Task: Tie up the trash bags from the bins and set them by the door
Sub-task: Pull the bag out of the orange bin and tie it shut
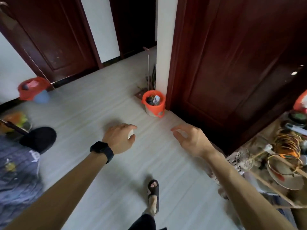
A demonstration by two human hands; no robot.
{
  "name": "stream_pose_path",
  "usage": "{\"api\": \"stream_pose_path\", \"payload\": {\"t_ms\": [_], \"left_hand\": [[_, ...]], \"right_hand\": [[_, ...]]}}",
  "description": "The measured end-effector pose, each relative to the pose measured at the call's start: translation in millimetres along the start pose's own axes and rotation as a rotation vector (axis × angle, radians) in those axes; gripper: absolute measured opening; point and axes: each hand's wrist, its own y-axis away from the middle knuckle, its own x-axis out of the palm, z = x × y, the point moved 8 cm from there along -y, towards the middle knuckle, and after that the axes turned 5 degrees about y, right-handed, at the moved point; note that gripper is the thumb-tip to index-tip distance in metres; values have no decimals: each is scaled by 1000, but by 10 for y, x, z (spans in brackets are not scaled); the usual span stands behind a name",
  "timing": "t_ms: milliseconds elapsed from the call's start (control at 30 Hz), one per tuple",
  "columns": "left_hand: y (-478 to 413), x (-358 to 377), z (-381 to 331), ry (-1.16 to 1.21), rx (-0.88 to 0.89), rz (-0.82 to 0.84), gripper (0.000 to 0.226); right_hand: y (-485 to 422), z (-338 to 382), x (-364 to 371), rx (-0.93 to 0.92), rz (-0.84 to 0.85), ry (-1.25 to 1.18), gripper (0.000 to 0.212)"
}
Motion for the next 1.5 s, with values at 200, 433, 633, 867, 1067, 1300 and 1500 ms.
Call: {"api": "stream_pose_path", "payload": {"t_ms": [200, 433, 633, 867, 1067, 1300, 1500], "left_hand": [[-1667, -123, 294, -32, 2, 69, 44], [-3441, -370, 180, -48, 62, 106, 40], [-4870, -247, 448, -81, 22, 171, 42], [-6249, -320, 924, -137, -48, 270, 43], [-7372, -362, 1384, -102, -22, 294, 43], [-8489, -95, 1831, -91, 119, 451, 40], [-8990, 279, 2257, -134, 175, 633, 45]], "right_hand": [[-1606, -177, -257, 6, -23, 1, 18], [-3106, -452, -582, 12, 1, -23, 17], [-4622, -1055, -413, 86, 36, -49, 18], [-6194, -1464, -134, 145, 146, -28, 16], [-7283, -1589, 193, 219, 175, -26, 21], [-8077, -1735, 667, 413, 154, -2, 24], [-8227, -1904, 1341, 604, 218, -7, 49]]}}
